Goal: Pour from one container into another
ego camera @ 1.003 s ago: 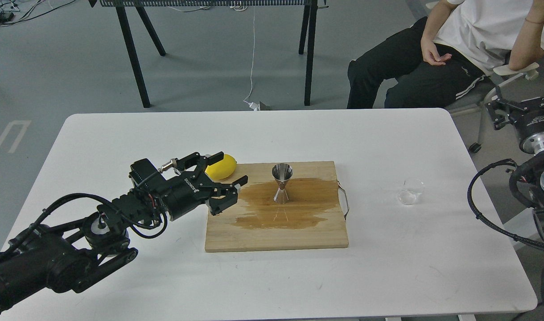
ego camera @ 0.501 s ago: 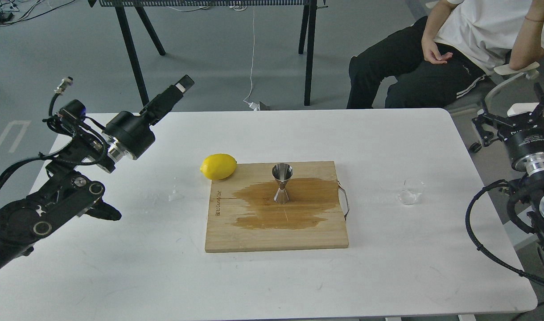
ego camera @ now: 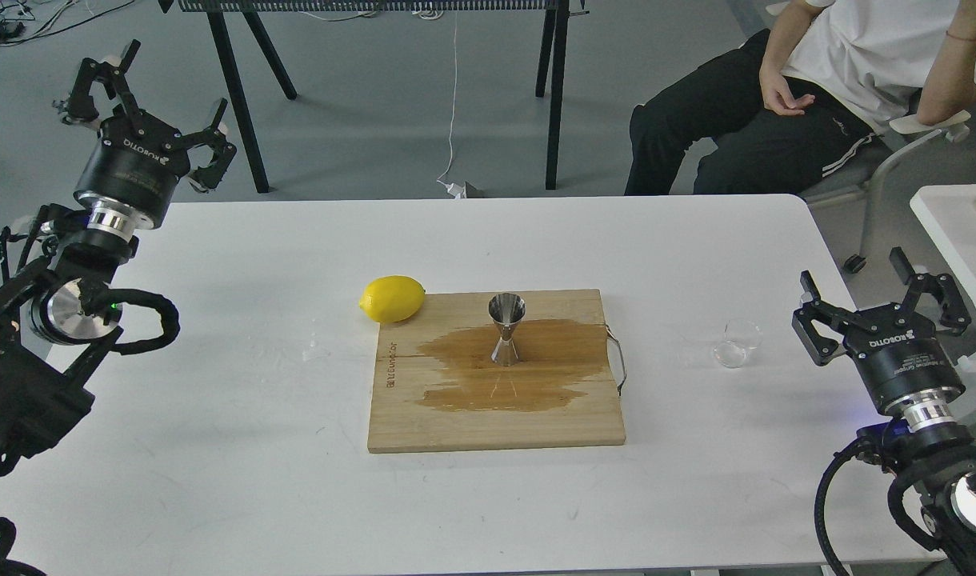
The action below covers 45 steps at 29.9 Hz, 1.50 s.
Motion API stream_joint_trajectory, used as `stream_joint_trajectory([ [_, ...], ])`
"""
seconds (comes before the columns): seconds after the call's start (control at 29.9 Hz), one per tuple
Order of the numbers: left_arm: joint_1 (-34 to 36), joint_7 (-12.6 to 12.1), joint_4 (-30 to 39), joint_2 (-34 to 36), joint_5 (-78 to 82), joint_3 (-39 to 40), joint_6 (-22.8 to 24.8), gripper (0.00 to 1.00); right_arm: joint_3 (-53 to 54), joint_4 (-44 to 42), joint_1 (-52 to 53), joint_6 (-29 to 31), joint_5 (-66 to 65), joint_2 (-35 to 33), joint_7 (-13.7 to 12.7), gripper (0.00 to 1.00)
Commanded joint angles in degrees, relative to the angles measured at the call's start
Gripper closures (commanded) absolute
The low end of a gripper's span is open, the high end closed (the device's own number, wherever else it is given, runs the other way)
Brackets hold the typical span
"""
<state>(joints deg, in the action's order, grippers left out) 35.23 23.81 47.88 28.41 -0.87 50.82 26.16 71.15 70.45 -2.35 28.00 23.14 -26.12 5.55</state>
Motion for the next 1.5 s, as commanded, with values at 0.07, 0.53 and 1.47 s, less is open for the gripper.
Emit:
stream_joint_trajectory([
  [0.07, -3.3, -0.2, -1.8, -0.3, -10.6, -0.2, 1.8, 0.00, -4.4, 1.8, -1.7, 0.0, 1.2, 0.2, -0.1, 0.01],
  [0.53, -4.4, 0.3, -2.1, -2.7, -11.6, -0.3, 1.0, 0.00, -5.1, -1.3, -1.6, -13.0, 8.9, 5.3, -3.3, 0.00],
  [1.47, -5.3, 0.4, -2.1, -2.7, -11.5, -0.4, 1.2, 0.00, -3.3, -17.1, 13.1, -29.8, 12.9, 14.1, -6.7, 0.01],
])
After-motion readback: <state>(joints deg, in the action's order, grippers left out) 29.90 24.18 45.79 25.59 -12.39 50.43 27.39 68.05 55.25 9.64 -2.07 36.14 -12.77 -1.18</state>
